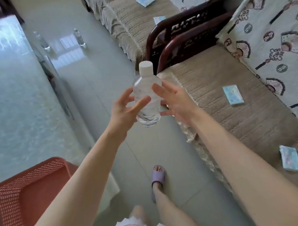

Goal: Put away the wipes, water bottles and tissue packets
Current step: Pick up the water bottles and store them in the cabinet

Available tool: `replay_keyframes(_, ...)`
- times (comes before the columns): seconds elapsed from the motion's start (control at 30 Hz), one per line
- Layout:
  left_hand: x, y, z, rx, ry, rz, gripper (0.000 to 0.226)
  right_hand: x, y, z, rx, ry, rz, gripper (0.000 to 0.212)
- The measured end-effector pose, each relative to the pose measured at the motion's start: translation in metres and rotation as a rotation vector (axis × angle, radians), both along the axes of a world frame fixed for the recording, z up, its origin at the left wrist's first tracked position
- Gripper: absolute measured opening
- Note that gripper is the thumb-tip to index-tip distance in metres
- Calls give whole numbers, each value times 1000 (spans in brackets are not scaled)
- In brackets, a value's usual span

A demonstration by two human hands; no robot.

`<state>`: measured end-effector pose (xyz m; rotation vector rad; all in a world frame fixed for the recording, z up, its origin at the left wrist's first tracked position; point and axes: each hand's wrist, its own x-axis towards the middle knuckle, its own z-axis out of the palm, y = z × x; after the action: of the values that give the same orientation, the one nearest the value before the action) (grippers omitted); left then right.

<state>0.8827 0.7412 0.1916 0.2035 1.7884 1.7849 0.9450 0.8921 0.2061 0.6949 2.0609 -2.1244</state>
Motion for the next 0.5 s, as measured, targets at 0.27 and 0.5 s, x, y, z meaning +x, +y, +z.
replay_keyframes(0.27, -117, 41, -3, -41, 13, 226, 38, -150, 52, -2, -3, -11, 222, 36)
replay_keyframes(0.5, -246, 66, -20, -72, -11, 409, 48, -308, 80, -18, 9, -27, 424, 51)
